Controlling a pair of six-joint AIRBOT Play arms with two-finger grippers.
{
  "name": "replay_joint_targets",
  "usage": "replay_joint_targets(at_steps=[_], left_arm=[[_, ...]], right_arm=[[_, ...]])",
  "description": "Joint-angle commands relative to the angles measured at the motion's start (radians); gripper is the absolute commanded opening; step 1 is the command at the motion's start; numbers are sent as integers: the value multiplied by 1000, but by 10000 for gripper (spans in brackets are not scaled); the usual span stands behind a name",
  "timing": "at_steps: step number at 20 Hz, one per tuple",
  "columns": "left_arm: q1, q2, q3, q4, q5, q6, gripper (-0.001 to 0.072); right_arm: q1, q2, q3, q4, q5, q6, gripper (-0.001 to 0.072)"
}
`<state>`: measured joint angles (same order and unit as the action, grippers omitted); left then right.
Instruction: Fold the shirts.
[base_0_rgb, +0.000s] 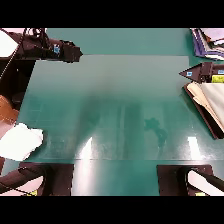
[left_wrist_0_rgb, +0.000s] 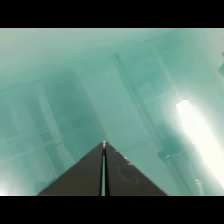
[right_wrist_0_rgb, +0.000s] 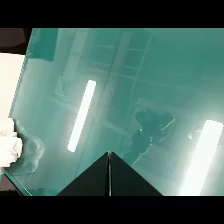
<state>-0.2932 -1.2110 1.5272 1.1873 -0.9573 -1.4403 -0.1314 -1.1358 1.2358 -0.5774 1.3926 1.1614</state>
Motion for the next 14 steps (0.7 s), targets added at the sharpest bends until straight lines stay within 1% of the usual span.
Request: replay_joint_targets(at_steps=[1, 12, 13, 14], left_arm=[[0, 0, 0, 0, 0, 0, 30], [0, 0, 0, 0, 6, 0, 30], [0, 0, 0, 3, 39, 2, 30], [2, -2, 0, 11, 105, 1, 30]], right_arm=[[2, 0, 0, 0, 0, 0, 18], [2, 0, 0, 0, 14, 0, 17], [2, 0, -1, 0, 18, 0, 17], [2, 0, -1, 0, 21, 0, 17]])
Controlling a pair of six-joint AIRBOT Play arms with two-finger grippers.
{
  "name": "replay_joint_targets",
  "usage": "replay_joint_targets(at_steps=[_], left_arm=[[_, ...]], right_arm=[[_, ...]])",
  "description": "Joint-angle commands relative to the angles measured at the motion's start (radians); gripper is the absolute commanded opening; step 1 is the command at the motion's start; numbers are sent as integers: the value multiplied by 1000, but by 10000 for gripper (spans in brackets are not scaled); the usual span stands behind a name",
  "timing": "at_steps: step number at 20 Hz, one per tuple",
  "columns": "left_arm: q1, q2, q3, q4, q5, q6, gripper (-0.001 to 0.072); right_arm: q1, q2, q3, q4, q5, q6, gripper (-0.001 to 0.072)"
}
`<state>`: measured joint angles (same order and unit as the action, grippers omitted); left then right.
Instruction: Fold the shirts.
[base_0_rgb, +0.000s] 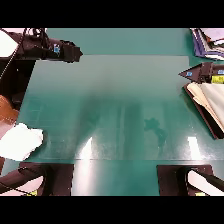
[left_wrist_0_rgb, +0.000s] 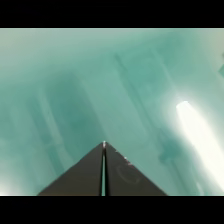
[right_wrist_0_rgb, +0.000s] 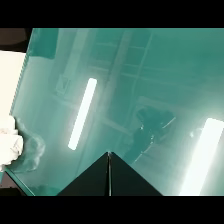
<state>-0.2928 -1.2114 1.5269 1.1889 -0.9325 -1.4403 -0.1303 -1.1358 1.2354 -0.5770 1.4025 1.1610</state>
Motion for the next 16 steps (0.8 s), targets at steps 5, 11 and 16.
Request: replay_joint_targets(at_steps=[5, 11, 16], left_arm=[[145, 115, -25, 194, -284, -35, 29], [411, 436, -438, 417, -471, -104, 72], [553, 457, -785, 537, -411, -172, 654]], right_arm=[[4, 0, 0, 1, 35, 1, 17], [4, 0, 0, 1, 39, 0, 17], [4, 0, 0, 0, 41, -1, 17]])
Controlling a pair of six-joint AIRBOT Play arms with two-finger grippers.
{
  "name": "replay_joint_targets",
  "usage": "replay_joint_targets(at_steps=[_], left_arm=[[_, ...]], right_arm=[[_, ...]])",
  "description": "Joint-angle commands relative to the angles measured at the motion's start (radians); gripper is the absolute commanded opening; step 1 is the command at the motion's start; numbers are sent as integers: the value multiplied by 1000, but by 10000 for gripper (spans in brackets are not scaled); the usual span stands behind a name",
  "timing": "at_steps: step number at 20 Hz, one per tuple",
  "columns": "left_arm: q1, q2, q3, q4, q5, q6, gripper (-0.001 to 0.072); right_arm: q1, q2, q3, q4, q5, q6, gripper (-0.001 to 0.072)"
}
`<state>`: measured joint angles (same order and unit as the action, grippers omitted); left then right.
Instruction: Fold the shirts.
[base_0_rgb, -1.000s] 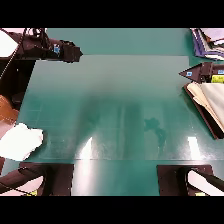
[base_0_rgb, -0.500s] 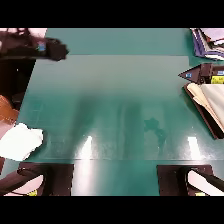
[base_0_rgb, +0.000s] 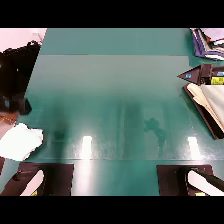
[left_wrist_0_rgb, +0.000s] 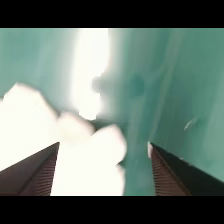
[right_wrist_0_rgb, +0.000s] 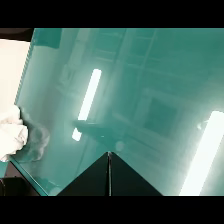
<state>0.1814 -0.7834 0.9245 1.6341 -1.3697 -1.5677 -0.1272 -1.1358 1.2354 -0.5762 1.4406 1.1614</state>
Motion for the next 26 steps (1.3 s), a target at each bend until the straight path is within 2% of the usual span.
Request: replay_joint_targets(at_steps=[1, 5, 6, 8, 11, 13, 18, 21, 26], left_arm=[[101, 29, -248, 93, 68, -64, 654], [127, 29, -381, 91, 102, -109, 651], [127, 29, -379, 91, 90, -111, 571], [127, 29, -363, 90, 68, -109, 51], [124, 31, -267, 71, 18, -109, 28], [124, 32, -106, 13, -19, -107, 27], [113, 31, 424, -373, -9, -39, 25], [-51, 30, 597, -383, 64, -40, 25], [-473, -87, 622, -382, 177, -39, 25]], right_arm=[[1, 0, 0, 0, 3, -1, 17], [1, 0, 0, 0, 3, -1, 17], [1, 0, 0, 0, 3, -1, 17], [1, 0, 0, 0, 3, -1, 17], [1, 0, 0, 1, 3, -1, 17], [1, 0, 0, 11, 0, -1, 17], [1, 0, 119, 35, -29, 0, 17], [1, 0, 252, 34, -76, 0, 17], [1, 0, 431, 32, -128, 0, 17]])
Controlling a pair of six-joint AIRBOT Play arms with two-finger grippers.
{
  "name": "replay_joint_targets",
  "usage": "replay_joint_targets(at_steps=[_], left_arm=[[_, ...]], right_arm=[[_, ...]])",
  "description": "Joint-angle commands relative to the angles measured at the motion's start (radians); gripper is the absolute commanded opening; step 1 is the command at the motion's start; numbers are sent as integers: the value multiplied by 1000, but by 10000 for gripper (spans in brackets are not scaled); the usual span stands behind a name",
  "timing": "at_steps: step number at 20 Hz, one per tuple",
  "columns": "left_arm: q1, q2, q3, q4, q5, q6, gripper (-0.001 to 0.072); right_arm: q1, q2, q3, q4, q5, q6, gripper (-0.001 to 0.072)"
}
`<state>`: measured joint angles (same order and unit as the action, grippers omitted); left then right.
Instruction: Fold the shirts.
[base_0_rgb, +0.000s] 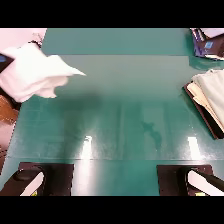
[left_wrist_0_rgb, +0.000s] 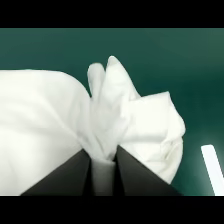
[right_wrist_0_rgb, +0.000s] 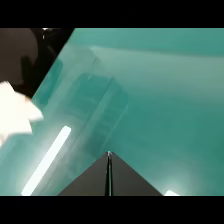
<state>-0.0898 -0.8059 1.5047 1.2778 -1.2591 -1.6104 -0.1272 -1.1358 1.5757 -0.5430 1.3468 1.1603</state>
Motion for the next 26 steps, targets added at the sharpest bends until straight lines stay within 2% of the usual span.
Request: replay_joint_targets(at_steps=[1, 5, 6, 7, 8, 9, 11, 17, 22, 26], left_arm=[[-289, -124, 42, -26, 62, 18, 25], [-569, -371, 42, -29, -2, 132, 31], [-605, -421, 42, -29, -2, 137, 96], [-627, -468, 42, -29, 7, 137, 392], [-630, -505, 42, -28, 17, 137, 565], [-624, -534, 42, -16, 30, 137, 542], [-589, -563, 42, 29, 66, 135, 542], [-339, -661, 26, 20, 73, 119, 542], [-201, -852, -16, -114, 38, 126, 543], [-196, -925, -16, -165, 64, 153, 542]], right_arm=[[1, 0, 118, -2, -35, 1, 17], [1, 0, 177, -7, -24, 1, 17], [1, 0, 177, -7, -23, 1, 17], [1, 0, 175, -8, -16, 1, 17], [1, -2, 175, -8, -4, 1, 17], [1, -3, 174, -8, 5, 1, 17], [1, -3, 174, -10, 19, 1, 17], [1, -4, 174, -10, 45, 1, 17], [1, -6, 174, -10, 101, 1, 17], [1, -6, 174, -10, 104, 1, 17]])
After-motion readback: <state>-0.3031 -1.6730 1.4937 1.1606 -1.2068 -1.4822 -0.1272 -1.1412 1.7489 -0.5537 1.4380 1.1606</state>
